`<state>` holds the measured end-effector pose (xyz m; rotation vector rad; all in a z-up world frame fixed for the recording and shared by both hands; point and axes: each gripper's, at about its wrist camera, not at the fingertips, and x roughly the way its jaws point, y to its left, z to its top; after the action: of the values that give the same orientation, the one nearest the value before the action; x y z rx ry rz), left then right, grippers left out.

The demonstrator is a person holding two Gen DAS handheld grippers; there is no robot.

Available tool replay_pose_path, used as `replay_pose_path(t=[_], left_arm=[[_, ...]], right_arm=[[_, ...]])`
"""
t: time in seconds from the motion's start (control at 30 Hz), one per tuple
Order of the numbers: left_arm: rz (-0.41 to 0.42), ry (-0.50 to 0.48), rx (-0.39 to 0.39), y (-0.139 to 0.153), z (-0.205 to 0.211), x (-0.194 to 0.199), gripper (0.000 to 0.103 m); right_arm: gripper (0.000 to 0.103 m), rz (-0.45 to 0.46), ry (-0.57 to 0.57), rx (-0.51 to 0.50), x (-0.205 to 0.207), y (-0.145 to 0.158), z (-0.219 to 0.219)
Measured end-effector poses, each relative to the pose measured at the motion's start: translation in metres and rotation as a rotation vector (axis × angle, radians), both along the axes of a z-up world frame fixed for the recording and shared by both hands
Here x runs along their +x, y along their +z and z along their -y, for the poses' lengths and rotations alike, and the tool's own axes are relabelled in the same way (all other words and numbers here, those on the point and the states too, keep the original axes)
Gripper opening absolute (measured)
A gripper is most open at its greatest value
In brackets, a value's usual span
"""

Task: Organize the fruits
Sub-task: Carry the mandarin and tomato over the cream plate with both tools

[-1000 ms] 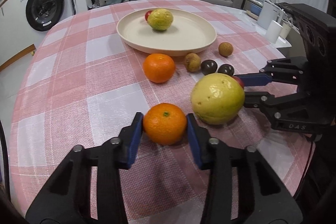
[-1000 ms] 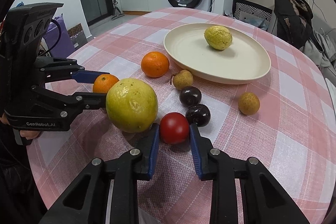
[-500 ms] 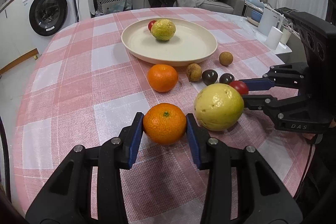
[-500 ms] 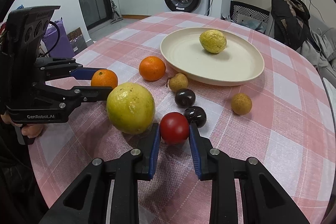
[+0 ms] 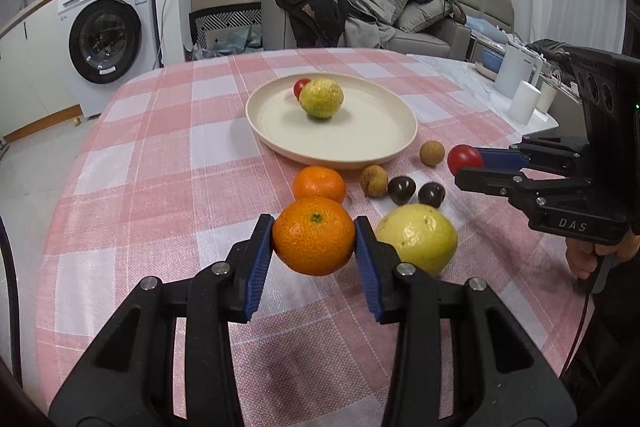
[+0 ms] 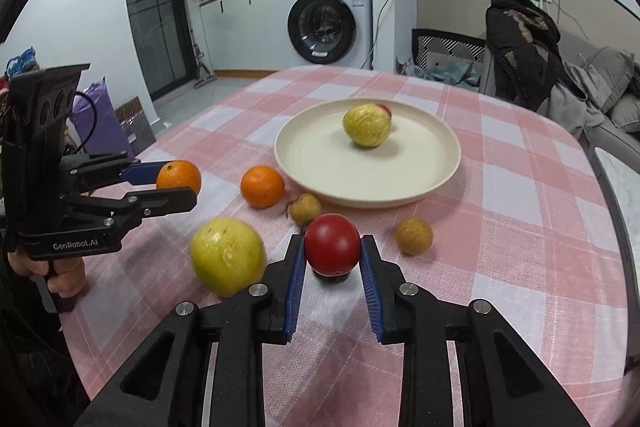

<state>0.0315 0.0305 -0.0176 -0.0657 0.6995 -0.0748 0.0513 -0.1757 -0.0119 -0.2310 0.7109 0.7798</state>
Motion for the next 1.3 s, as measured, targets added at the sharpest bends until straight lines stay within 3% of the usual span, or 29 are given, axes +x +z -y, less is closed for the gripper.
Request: replay_pose_path(t=[0.73,1.3], left_arm=[[0.110,0.021,0.003,0.041,0.010,0.043,0.037],[0.058,0.017,0.035,0.017,0.029,0.107,0.037]], right_arm=[[0.028,0.082,-0.071,0.074,0.044,0.040,0.005],[0.028,0.018,-0.109,0.021,0.078,0.018,-0.009]])
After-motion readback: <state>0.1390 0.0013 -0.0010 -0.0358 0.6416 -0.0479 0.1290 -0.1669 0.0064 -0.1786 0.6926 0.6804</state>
